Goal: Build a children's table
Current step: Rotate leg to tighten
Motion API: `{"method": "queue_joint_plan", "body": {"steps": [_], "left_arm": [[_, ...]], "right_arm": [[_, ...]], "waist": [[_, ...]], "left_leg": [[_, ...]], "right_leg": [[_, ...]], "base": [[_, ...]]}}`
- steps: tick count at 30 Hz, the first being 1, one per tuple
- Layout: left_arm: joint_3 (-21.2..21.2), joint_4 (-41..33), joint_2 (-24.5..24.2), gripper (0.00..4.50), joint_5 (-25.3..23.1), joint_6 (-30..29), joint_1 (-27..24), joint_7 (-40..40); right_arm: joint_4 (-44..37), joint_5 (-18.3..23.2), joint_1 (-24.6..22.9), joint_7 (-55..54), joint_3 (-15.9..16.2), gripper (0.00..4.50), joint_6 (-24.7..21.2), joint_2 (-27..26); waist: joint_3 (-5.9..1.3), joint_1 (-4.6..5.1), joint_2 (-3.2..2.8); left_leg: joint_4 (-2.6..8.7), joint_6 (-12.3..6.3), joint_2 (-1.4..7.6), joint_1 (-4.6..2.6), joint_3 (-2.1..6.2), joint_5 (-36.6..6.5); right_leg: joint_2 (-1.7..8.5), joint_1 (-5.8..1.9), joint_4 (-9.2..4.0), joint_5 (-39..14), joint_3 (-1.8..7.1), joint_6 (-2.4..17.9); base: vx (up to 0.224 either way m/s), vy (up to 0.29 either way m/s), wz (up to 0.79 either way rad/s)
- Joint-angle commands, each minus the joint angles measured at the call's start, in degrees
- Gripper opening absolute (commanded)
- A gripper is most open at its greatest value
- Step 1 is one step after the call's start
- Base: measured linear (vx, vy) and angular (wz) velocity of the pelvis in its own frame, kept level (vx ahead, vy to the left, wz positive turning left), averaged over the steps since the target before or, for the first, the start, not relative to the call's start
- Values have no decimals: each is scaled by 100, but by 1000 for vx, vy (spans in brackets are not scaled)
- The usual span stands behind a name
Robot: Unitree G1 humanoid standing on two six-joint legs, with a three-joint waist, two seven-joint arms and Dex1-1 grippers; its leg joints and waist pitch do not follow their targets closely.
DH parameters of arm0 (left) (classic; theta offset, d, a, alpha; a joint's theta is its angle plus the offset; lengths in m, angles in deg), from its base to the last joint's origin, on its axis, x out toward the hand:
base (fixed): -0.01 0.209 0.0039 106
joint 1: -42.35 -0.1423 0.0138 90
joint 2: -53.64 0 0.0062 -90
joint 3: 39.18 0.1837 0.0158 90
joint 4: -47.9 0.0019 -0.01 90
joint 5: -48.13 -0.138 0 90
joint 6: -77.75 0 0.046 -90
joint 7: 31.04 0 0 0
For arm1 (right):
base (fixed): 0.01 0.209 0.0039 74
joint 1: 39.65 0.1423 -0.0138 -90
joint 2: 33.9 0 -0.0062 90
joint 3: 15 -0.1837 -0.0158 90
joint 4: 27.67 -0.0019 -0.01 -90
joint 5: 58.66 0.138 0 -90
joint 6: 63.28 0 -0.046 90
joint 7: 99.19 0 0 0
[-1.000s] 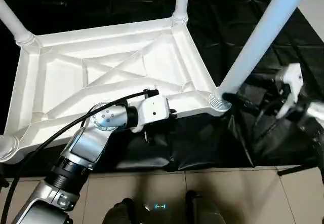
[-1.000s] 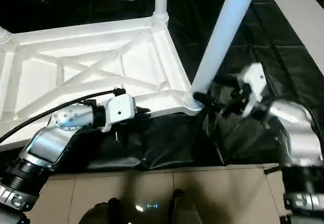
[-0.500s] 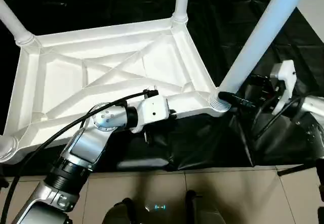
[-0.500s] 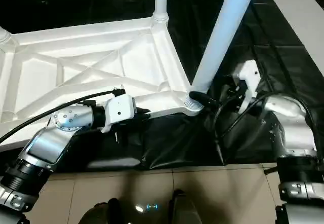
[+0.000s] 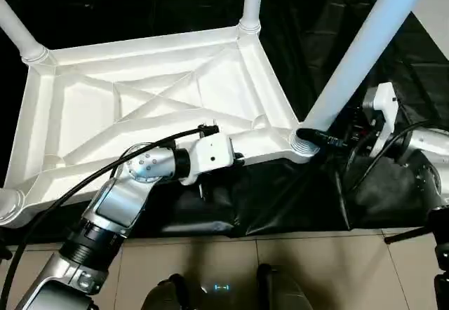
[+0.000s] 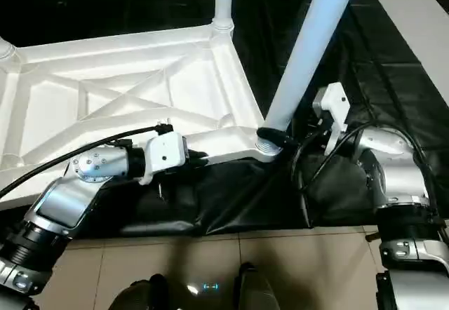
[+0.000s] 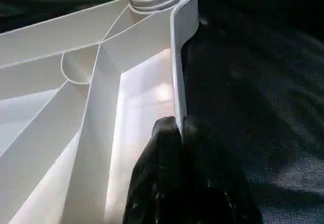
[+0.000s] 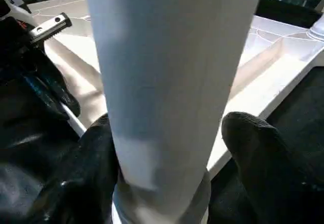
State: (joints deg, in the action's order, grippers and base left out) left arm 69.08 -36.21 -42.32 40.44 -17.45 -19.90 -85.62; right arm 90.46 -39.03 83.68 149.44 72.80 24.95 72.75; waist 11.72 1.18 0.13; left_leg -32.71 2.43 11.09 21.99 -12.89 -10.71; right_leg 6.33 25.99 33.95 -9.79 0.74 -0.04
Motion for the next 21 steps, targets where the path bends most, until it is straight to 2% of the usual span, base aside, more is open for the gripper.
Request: {"method": "queue_joint_plan", "body": {"steps": [1, 7, 14, 21], "left_arm": [[255, 281, -30, 0, -20, -169, -347, -79], [266, 289, -42, 0, -9, -167, -343, -75], [268, 286, -57, 0, -2, -164, -353, -81], [273, 268, -64, 0, 0, -178, -373, -75]], "right_arm": [[95, -58, 57, 80, -14, 298, 98, 31], [181, -94, 73, 167, 17, 254, 196, 34], [187, -94, 55, 228, 41, 201, 262, 21], [175, -76, 10, 277, 49, 191, 282, 11]], "waist": [[-422, -50, 158], [-429, -50, 157], [-422, -50, 150], [-416, -48, 160]], "left_leg": [[230, -1397, 145, -106, 47, 87], [219, -1441, 141, -101, 48, 171], [225, -1425, 146, -101, 51, 125], [227, -1419, 145, -103, 48, 102]], "right_leg": [[57, -353, -194, 189, 29, 1886], [50, -355, -175, 356, 30, 1916], [55, -351, -182, 286, 30, 1921], [53, -348, -188, 253, 31, 1905]], "base": [[0, 0, 0], [0, 0, 0], [0, 0, 0], [0, 0, 0]]}}
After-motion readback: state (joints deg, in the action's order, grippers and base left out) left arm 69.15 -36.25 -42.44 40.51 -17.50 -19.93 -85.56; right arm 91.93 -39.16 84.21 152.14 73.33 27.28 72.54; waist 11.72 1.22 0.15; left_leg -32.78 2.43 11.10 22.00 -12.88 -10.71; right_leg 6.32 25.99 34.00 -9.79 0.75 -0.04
